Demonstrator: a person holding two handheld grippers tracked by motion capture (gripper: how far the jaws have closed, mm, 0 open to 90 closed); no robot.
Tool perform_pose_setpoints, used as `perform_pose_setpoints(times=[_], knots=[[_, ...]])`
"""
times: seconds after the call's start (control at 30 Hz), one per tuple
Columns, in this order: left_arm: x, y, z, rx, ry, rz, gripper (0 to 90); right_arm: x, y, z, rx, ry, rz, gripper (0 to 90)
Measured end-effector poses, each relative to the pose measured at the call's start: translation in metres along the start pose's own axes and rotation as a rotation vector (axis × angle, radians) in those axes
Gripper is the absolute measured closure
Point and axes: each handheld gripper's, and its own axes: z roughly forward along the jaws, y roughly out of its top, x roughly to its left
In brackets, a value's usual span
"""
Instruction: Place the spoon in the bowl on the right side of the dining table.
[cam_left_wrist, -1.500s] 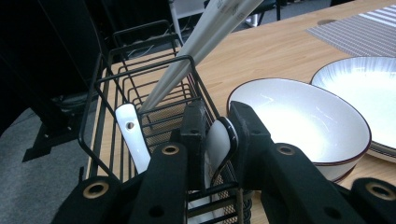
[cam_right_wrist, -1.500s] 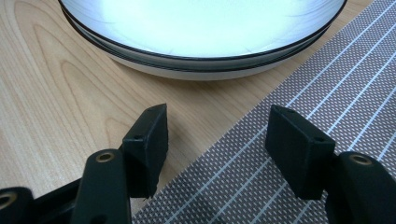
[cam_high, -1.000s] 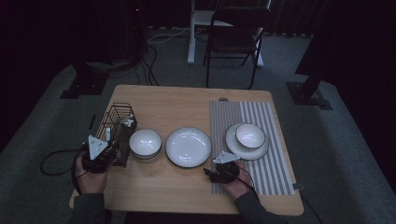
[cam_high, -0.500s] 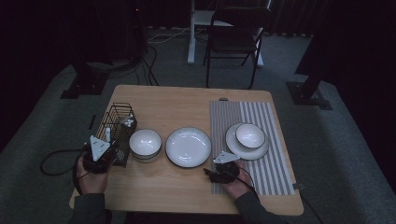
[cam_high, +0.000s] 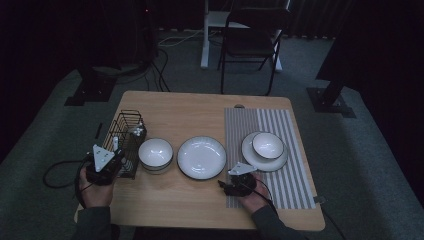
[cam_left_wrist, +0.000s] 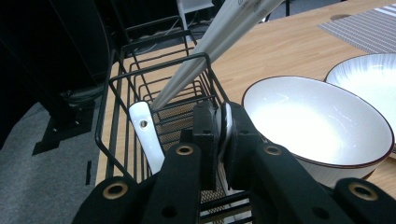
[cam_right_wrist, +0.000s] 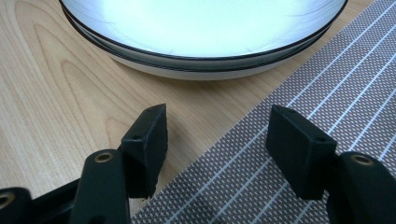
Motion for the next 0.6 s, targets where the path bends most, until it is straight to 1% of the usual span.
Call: perform_pose_setpoints(times=[0.27, 0.6], knots=[[0.004, 0.005, -0.005, -0.020, 0.015, -0.001, 85.3, 0.000, 0.000, 0.000, 0.003, 0.011, -0.008, 35.2], [0.010, 0.013, -0.010, -0.042, 0.035, -0.001, 85.3, 0.000, 0.000, 0.000, 0.004, 0.011, -0.009, 33.5]])
